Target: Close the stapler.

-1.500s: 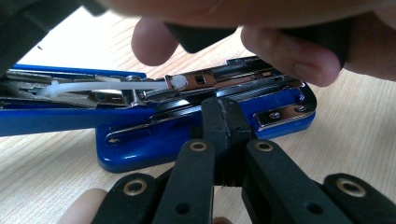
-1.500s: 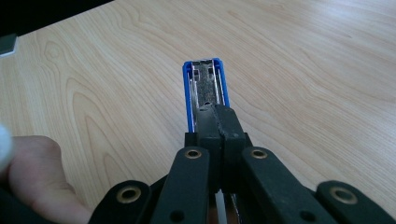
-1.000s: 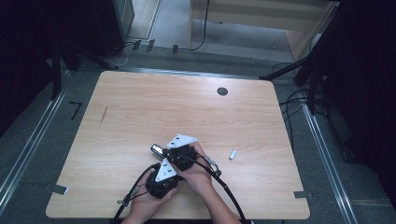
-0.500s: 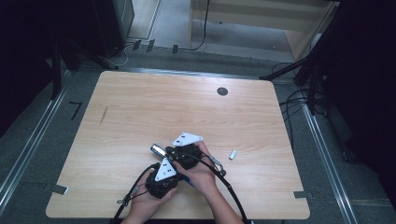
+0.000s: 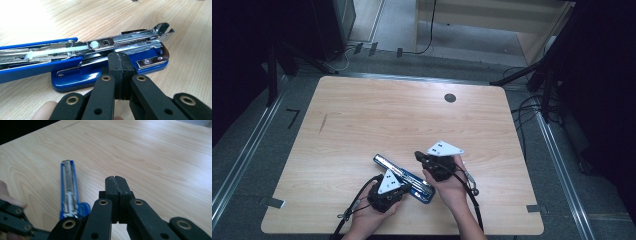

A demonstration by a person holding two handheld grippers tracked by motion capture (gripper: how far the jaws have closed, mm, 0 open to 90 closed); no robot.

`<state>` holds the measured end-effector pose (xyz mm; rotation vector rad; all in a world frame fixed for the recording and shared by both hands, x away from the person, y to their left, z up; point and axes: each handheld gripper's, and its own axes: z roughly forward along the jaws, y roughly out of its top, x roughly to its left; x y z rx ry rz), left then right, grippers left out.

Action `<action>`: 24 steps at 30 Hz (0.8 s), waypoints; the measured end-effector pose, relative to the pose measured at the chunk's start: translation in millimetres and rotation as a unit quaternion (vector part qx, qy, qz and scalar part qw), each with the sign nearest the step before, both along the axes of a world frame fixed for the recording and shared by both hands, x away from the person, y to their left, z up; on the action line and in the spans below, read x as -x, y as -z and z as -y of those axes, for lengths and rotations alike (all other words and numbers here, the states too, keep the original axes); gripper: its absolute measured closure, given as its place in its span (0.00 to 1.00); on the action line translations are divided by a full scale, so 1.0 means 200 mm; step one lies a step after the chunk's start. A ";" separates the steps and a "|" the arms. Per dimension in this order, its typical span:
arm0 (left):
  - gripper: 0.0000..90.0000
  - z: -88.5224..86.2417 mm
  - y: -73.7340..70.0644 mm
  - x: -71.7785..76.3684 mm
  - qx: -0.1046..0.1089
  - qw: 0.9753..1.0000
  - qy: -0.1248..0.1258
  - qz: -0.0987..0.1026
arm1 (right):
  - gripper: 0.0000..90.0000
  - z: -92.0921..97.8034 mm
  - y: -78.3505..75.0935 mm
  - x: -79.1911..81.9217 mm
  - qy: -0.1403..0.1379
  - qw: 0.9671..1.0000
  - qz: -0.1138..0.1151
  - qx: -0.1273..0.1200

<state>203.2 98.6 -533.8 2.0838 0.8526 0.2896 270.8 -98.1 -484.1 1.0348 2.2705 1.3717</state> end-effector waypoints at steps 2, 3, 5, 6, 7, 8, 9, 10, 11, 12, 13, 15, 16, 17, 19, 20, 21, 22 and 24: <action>1.00 0.00 0.00 0.00 0.001 1.000 0.000 0.000 | 1.00 0.06 0.01 0.00 0.013 1.000 -0.003 -0.003; 1.00 0.00 0.00 0.00 0.000 1.000 0.000 0.000 | 1.00 0.09 0.01 0.01 0.018 1.000 -0.003 -0.004; 1.00 0.00 0.00 0.00 0.000 1.000 0.000 0.000 | 1.00 0.13 0.02 0.02 0.027 1.000 -0.005 -0.002; 1.00 0.00 0.00 0.00 0.000 1.000 0.000 0.001 | 1.00 0.15 0.03 0.02 0.030 1.000 -0.005 -0.001; 1.00 0.00 0.00 0.00 -0.001 1.000 0.001 0.000 | 1.00 0.17 0.03 0.02 0.033 0.999 -0.006 0.000; 1.00 0.00 0.00 0.00 0.000 1.000 0.001 0.001 | 1.00 0.19 0.04 0.03 0.036 0.999 -0.006 0.000; 1.00 0.00 0.00 0.00 -0.001 1.000 0.001 0.000 | 1.00 0.21 0.05 0.04 0.040 0.999 -0.008 0.000; 1.00 0.00 0.00 0.00 -0.001 1.000 0.001 0.001 | 1.00 0.23 0.06 0.05 0.042 0.999 -0.008 0.001; 1.00 0.00 0.00 0.00 -0.001 1.000 0.001 0.001 | 1.00 0.24 0.07 0.05 0.044 0.999 -0.011 0.003; 1.00 0.00 0.00 0.00 -0.001 1.000 0.001 0.001 | 1.00 0.26 0.08 0.06 0.047 0.999 -0.011 0.006; 1.00 0.00 0.00 0.00 -0.001 1.000 0.001 0.001 | 1.00 0.28 0.09 0.06 0.050 0.999 -0.014 0.007; 1.00 0.00 0.00 0.00 -0.001 1.000 0.001 0.001 | 1.00 0.32 0.11 0.07 0.055 0.998 -0.019 0.008; 1.00 0.00 0.00 0.00 -0.002 1.000 0.000 0.001 | 1.00 0.34 0.12 0.08 0.058 0.998 -0.020 0.010; 1.00 0.00 0.00 0.00 -0.002 1.000 0.001 0.001 | 1.00 0.35 0.13 0.08 0.063 0.998 -0.023 0.009; 1.00 0.00 0.00 0.00 -0.002 1.000 0.001 0.002 | 1.00 0.39 0.14 0.09 0.071 0.997 -0.025 0.007; 1.00 0.00 0.00 0.00 -0.002 1.000 0.001 0.001 | 1.00 0.41 0.15 0.09 0.074 0.997 -0.025 0.007; 1.00 0.00 0.00 0.00 -0.002 1.000 0.001 0.001 | 1.00 0.43 0.15 0.09 0.078 0.997 -0.027 0.005; 1.00 0.00 0.00 0.00 -0.002 1.000 0.001 0.002 | 1.00 0.44 0.16 0.09 0.081 0.996 -0.026 0.004; 1.00 0.00 0.00 0.00 -0.002 1.000 0.001 0.002 | 1.00 0.47 0.16 0.10 0.088 0.996 -0.027 0.003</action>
